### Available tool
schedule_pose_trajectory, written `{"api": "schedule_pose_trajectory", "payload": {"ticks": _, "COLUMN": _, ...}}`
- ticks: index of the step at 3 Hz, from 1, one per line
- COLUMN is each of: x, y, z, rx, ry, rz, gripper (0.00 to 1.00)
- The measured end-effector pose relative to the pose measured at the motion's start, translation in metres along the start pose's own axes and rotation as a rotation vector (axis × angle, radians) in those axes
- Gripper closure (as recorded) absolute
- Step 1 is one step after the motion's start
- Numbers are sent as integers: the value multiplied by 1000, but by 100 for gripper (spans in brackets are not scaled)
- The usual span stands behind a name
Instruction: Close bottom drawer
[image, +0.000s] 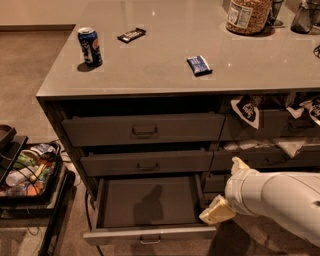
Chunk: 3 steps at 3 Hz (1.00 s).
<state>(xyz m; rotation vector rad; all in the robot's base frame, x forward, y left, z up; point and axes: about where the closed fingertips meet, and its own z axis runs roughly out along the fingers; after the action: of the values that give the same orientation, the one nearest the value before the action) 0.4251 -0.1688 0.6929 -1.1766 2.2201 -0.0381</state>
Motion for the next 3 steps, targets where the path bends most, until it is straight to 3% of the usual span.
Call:
{"api": "schedule_pose_trajectory", "payload": {"ticks": 1, "x": 8, "y": 4, "z": 14, "rx": -46, "ry": 6, "rz": -65, "gripper": 0}}
{"api": "schedule_pose_trajectory", "payload": {"ticks": 2, "x": 37, "y": 14, "z": 53, "rx": -145, "ry": 33, "rz": -230, "gripper": 0}}
{"api": "schedule_pose_trajectory", "payload": {"ticks": 3, "x": 40, "y": 17, "z": 57, "rx": -157, "ry": 31, "rz": -269, "gripper": 0}}
